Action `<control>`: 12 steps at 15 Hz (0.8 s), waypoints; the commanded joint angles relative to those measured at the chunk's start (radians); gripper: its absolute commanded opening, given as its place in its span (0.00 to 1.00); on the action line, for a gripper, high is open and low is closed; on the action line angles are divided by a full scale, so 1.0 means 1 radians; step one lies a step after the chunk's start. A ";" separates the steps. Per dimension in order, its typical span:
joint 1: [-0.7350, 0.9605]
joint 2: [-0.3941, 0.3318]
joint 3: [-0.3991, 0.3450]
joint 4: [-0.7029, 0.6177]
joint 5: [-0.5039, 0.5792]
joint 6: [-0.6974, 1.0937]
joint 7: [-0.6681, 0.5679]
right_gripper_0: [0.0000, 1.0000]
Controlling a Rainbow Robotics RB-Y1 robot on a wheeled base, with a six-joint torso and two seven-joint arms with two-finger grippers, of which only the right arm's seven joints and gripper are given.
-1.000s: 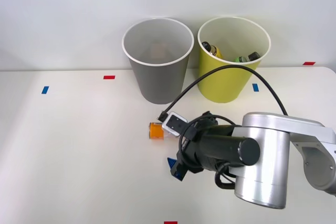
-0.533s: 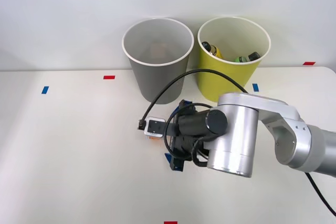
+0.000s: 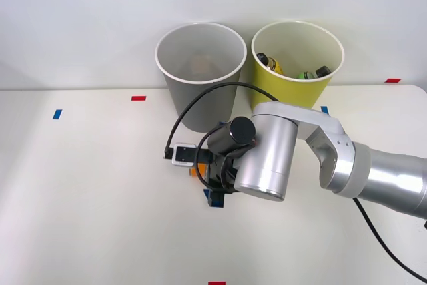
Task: Put cans in the gray bin, plastic bottles in the light green bin
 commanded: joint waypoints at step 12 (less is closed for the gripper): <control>-0.013 0.163 0.000 0.256 0.065 -0.022 0.057 1.00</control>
